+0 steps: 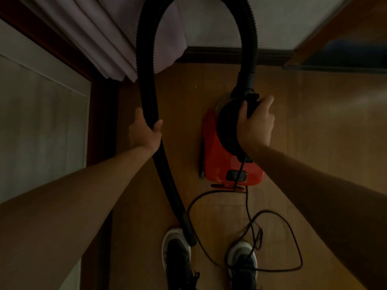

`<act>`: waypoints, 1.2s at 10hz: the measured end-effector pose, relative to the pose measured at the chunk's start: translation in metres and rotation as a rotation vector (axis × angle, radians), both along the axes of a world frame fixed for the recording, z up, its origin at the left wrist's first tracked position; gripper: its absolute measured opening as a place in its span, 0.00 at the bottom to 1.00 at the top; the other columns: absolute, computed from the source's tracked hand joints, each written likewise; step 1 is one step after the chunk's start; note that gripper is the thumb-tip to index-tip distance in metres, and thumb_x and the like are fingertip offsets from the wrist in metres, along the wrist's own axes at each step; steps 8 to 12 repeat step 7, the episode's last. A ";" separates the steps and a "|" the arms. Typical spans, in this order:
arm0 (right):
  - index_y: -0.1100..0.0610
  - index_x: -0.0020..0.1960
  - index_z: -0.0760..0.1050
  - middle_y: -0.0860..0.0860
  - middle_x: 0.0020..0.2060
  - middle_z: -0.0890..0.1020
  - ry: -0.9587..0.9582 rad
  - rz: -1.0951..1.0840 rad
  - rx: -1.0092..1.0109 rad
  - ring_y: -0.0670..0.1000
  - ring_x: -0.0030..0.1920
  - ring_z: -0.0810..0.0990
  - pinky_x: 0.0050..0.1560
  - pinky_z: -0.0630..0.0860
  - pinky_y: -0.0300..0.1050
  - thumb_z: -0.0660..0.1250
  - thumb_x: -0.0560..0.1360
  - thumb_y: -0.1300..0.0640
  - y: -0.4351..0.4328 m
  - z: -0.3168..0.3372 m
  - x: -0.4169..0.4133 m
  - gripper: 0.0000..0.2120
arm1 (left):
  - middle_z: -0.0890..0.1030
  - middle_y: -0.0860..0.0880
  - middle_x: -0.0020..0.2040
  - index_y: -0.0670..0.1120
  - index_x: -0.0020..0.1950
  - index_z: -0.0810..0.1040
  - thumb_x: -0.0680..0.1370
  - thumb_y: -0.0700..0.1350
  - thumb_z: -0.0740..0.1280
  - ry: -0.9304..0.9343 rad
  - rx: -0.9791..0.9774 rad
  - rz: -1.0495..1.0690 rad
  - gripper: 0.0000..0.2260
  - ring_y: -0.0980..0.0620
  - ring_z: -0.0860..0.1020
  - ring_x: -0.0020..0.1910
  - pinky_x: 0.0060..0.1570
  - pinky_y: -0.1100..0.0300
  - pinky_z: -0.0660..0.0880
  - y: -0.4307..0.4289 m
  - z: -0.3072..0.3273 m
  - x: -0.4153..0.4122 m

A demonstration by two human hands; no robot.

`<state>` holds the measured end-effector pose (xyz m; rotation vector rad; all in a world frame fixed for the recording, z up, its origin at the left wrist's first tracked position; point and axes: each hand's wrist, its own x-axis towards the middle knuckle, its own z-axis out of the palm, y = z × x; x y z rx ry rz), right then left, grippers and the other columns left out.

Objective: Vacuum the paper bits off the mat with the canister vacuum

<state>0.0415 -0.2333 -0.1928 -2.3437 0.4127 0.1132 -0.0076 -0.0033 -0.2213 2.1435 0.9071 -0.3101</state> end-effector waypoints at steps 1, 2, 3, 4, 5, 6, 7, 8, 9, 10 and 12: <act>0.58 0.54 0.60 0.47 0.36 0.72 -0.017 0.004 -0.015 0.43 0.31 0.74 0.25 0.72 0.37 0.58 0.82 0.51 0.001 -0.002 0.000 0.11 | 0.76 0.46 0.64 0.48 0.68 0.66 0.81 0.49 0.65 0.006 0.002 0.057 0.18 0.46 0.77 0.60 0.51 0.58 0.71 0.003 -0.004 0.006; 0.58 0.54 0.60 0.52 0.40 0.75 -0.036 0.022 -0.027 0.43 0.30 0.74 0.24 0.69 0.36 0.58 0.82 0.51 0.004 -0.002 0.000 0.11 | 0.76 0.46 0.64 0.48 0.70 0.65 0.82 0.48 0.64 0.038 0.006 0.111 0.18 0.47 0.76 0.59 0.51 0.59 0.70 0.004 -0.005 0.010; 0.61 0.58 0.62 0.55 0.42 0.76 -0.017 0.015 -0.044 0.42 0.30 0.71 0.24 0.65 0.33 0.57 0.82 0.51 0.006 -0.001 0.000 0.14 | 0.73 0.44 0.67 0.48 0.73 0.61 0.82 0.47 0.62 0.088 0.003 0.128 0.21 0.45 0.76 0.62 0.51 0.60 0.69 0.004 -0.003 0.012; 0.62 0.61 0.61 0.60 0.47 0.78 0.028 0.010 -0.075 0.52 0.34 0.75 0.25 0.63 0.36 0.56 0.82 0.50 0.007 0.002 0.000 0.16 | 0.70 0.43 0.71 0.47 0.77 0.54 0.82 0.48 0.63 0.131 -0.002 0.133 0.27 0.43 0.73 0.66 0.54 0.57 0.70 0.008 0.007 0.012; 0.61 0.62 0.60 0.62 0.52 0.79 0.168 0.040 -0.116 0.61 0.46 0.81 0.29 0.70 0.44 0.57 0.82 0.50 0.003 0.010 0.002 0.17 | 0.65 0.42 0.76 0.46 0.80 0.45 0.81 0.51 0.64 0.152 0.013 0.103 0.36 0.42 0.70 0.71 0.66 0.52 0.69 0.015 0.023 0.010; 0.63 0.65 0.61 0.63 0.60 0.75 0.318 0.164 -0.128 0.64 0.57 0.78 0.49 0.78 0.56 0.60 0.80 0.48 -0.005 0.032 0.011 0.22 | 0.60 0.42 0.78 0.48 0.81 0.41 0.81 0.52 0.64 0.107 0.006 0.049 0.38 0.43 0.66 0.73 0.70 0.52 0.66 0.019 0.049 0.012; 0.65 0.70 0.61 0.64 0.66 0.68 0.406 0.341 -0.223 0.66 0.65 0.70 0.61 0.72 0.58 0.61 0.79 0.45 -0.015 0.073 0.015 0.29 | 0.60 0.42 0.78 0.47 0.81 0.42 0.81 0.53 0.64 0.076 0.004 -0.075 0.38 0.43 0.66 0.73 0.69 0.53 0.66 0.010 0.091 0.015; 0.65 0.70 0.61 0.64 0.66 0.68 0.406 0.341 -0.223 0.66 0.65 0.70 0.61 0.72 0.58 0.61 0.79 0.45 -0.015 0.073 0.015 0.29 | 0.60 0.42 0.78 0.47 0.81 0.42 0.81 0.53 0.64 0.076 0.004 -0.075 0.38 0.43 0.66 0.73 0.69 0.53 0.66 0.010 0.091 0.015; 0.65 0.70 0.61 0.64 0.66 0.68 0.406 0.341 -0.223 0.66 0.65 0.70 0.61 0.72 0.58 0.61 0.79 0.45 -0.015 0.073 0.015 0.29 | 0.60 0.42 0.78 0.47 0.81 0.42 0.81 0.53 0.64 0.076 0.004 -0.075 0.38 0.43 0.66 0.73 0.69 0.53 0.66 0.010 0.091 0.015; 0.65 0.70 0.61 0.64 0.66 0.68 0.406 0.341 -0.223 0.66 0.65 0.70 0.61 0.72 0.58 0.61 0.79 0.45 -0.015 0.073 0.015 0.29 | 0.60 0.42 0.78 0.47 0.81 0.42 0.81 0.53 0.64 0.076 0.004 -0.075 0.38 0.43 0.66 0.73 0.69 0.53 0.66 0.010 0.091 0.015; 0.65 0.70 0.61 0.64 0.66 0.68 0.406 0.341 -0.223 0.66 0.65 0.70 0.61 0.72 0.58 0.61 0.79 0.45 -0.015 0.073 0.015 0.29 | 0.60 0.42 0.78 0.47 0.81 0.42 0.81 0.53 0.64 0.076 0.004 -0.075 0.38 0.43 0.66 0.73 0.69 0.53 0.66 0.010 0.091 0.015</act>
